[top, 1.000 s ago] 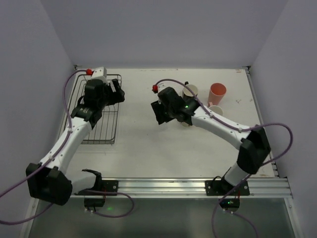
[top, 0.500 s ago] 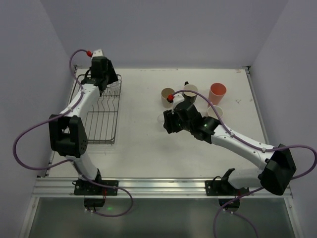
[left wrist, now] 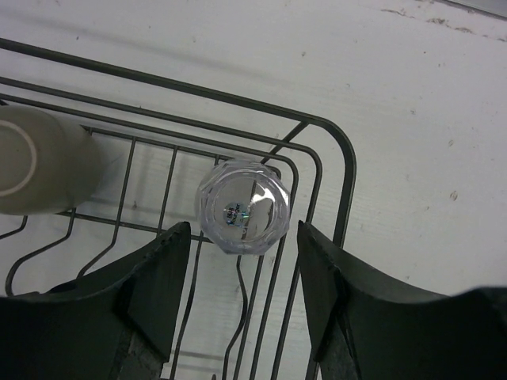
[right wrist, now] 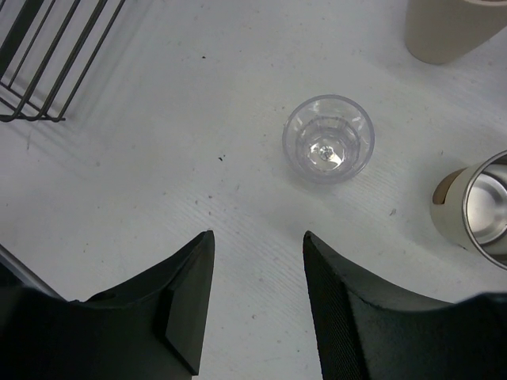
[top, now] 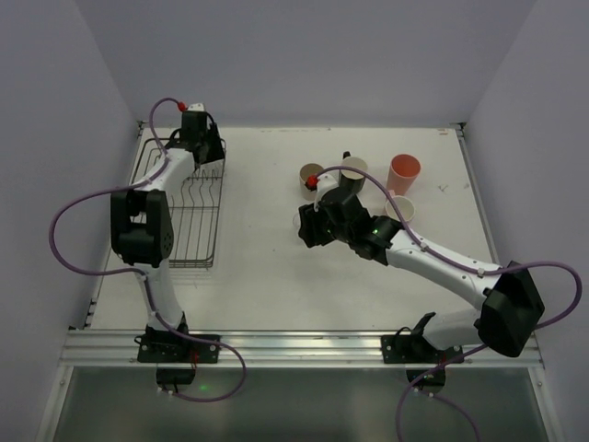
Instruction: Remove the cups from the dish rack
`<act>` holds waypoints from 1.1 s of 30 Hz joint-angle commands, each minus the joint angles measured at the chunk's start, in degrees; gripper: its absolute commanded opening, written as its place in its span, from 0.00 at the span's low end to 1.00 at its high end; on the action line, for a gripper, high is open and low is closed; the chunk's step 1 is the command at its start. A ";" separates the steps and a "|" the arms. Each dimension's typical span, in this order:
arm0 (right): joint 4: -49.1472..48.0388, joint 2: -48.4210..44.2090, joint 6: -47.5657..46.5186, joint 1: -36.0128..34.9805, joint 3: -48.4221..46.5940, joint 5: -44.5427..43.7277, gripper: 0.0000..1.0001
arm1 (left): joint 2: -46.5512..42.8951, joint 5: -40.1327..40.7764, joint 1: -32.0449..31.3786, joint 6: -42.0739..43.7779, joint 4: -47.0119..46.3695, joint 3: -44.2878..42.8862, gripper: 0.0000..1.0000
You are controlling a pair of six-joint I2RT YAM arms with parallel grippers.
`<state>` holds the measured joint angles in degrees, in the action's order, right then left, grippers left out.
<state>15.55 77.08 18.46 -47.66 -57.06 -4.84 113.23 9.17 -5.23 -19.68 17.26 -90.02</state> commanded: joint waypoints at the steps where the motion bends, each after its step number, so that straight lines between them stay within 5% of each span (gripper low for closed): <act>1: -2.63 0.26 0.70 -0.24 -0.69 1.41 0.51 | 1.55 -2.14 0.66 2.10 -1.35 -2.62 0.61; 10: -2.98 0.62 0.79 -0.24 -0.69 2.03 0.51 | 4.98 1.02 0.66 3.33 -2.13 -4.11 0.57; 15: -3.33 0.44 0.88 -0.24 -1.04 2.73 0.51 | 1.39 2.61 0.66 2.98 -5.12 -1.05 0.29; 21: -5.43 -0.78 3.07 -0.24 -2.36 4.49 0.53 | -9.94 0.94 0.66 0.44 -10.22 5.36 0.16; 27: -14.74 -2.72 9.30 -0.15 -2.71 10.36 0.61 | -23.65 -5.82 0.40 -6.94 -14.00 13.53 0.11; 33: -28.90 -5.79 17.21 -0.24 1.77 14.07 0.76 | -40.35 -25.83 0.31 -16.60 -22.50 29.61 0.09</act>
<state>-0.58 75.00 29.78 -47.68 -56.66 5.96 77.80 -3.53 -4.89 -29.21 2.48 -67.51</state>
